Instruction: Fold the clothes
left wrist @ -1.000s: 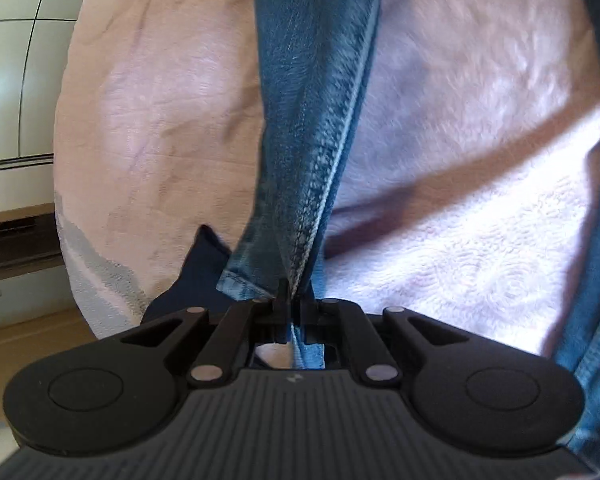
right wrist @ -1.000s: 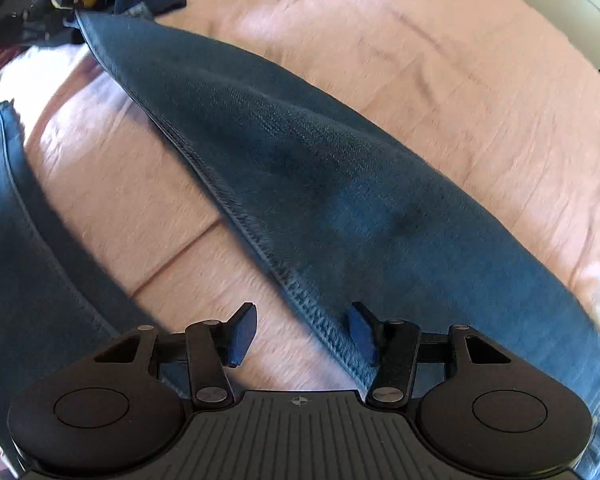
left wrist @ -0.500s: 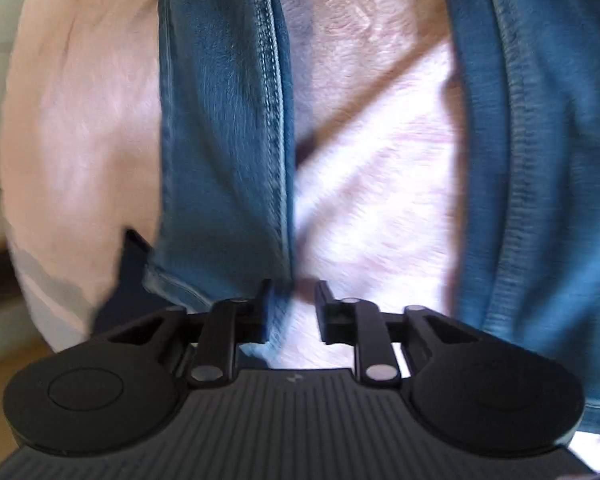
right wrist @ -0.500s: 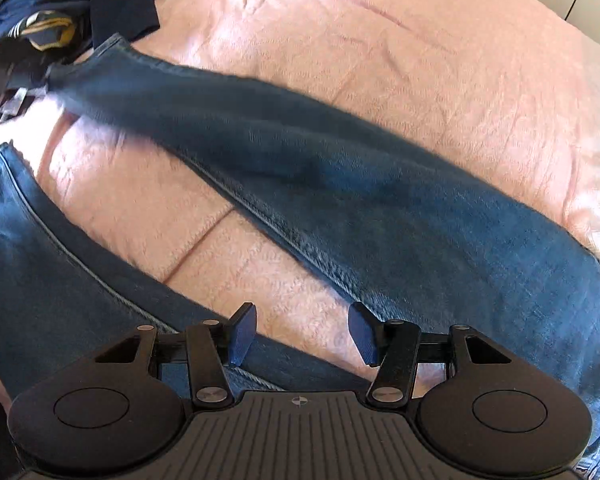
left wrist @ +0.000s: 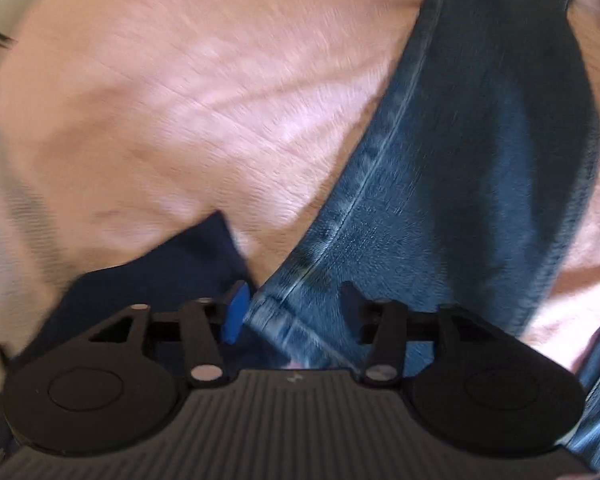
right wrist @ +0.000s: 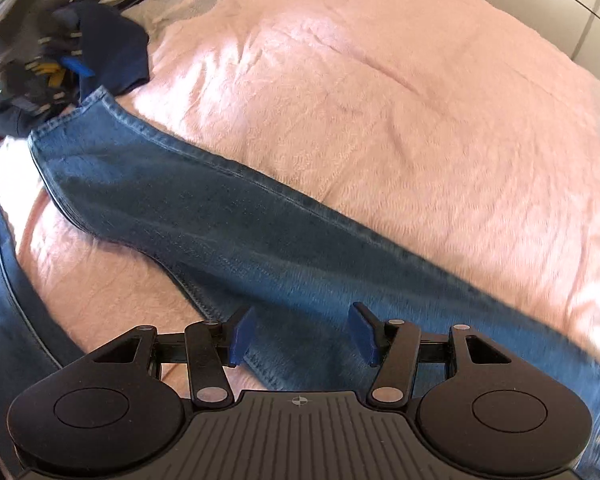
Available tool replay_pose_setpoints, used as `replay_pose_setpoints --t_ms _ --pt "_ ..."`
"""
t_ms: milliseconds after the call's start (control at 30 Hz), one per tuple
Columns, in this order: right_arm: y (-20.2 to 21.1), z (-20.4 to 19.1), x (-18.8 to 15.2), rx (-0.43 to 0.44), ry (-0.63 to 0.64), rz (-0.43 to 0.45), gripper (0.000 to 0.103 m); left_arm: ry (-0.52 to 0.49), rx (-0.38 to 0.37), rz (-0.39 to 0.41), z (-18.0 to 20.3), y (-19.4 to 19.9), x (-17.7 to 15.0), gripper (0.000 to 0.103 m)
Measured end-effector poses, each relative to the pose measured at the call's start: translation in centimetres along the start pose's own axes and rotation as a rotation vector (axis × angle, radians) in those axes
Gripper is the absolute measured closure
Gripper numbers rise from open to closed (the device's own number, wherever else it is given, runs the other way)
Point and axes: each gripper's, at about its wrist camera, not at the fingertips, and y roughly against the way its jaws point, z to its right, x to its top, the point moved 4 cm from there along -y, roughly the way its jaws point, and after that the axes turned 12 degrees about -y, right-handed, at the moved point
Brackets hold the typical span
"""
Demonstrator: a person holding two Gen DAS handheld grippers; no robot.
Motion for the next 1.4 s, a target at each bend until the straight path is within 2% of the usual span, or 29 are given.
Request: replay_pose_setpoints --t_ms 67,100,167,200,233,267,367,433,567,667,733,933,1067,1200,1400 --pt "-0.5 0.2 -0.4 -0.022 0.035 -0.018 0.048 0.024 -0.078 -0.010 -1.3 -2.5 -0.3 0.048" --pt "-0.9 0.5 -0.7 -0.029 0.040 -0.029 0.048 0.046 -0.110 -0.011 -1.7 -3.1 -0.4 0.051" --pt "-1.4 1.0 -1.3 -0.036 0.027 -0.053 0.048 0.059 -0.118 -0.017 -1.7 -2.5 -0.3 0.078" --pt "-1.6 1.1 -1.6 -0.041 0.015 -0.068 0.048 0.056 -0.113 -0.021 -1.7 -2.1 -0.2 0.081" --pt "-1.8 1.3 -1.9 -0.046 0.003 -0.082 0.048 0.045 -0.094 -0.018 -1.7 -1.4 -0.1 0.082" --pt "-2.0 1.4 -2.2 -0.051 -0.009 -0.097 0.048 0.030 -0.044 0.000 -2.0 -0.2 0.2 0.082" --pt "-1.4 0.8 -2.4 -0.050 0.024 -0.104 0.048 0.079 0.129 0.069 -4.0 3.2 0.7 0.082" --pt "-1.3 0.4 -2.6 -0.042 0.033 -0.108 0.048 0.096 0.218 0.068 -5.1 3.5 0.9 0.082" --pt "-2.6 0.3 -3.7 -0.047 0.031 -0.170 0.048 0.112 0.190 0.011 -5.0 0.1 1.2 0.082" --pt "-3.3 -0.5 -4.9 -0.094 0.122 -0.186 0.048 0.108 0.220 -0.021 -4.1 -1.3 1.1 0.081" --pt "-3.0 -0.6 -5.4 -0.094 0.130 -0.184 0.048 0.117 0.233 -0.033 -3.8 -1.3 1.0 0.078" --pt "-1.1 0.1 -6.3 -0.102 -0.002 -0.156 0.048 0.116 0.296 -0.017 -1.5 3.0 0.4 0.072" --pt "1.5 1.1 -7.6 -0.143 -0.150 -0.116 0.048 0.126 0.277 0.038 1.8 5.8 1.7 0.069" --pt "5.4 2.5 -10.7 -0.200 -0.336 -0.066 0.048 0.064 0.212 0.120 6.9 7.6 5.2 0.067" --pt "12.5 7.2 -18.2 -0.334 -0.528 -0.041 0.048 -0.027 0.094 0.261 15.4 9.9 13.5 0.062"
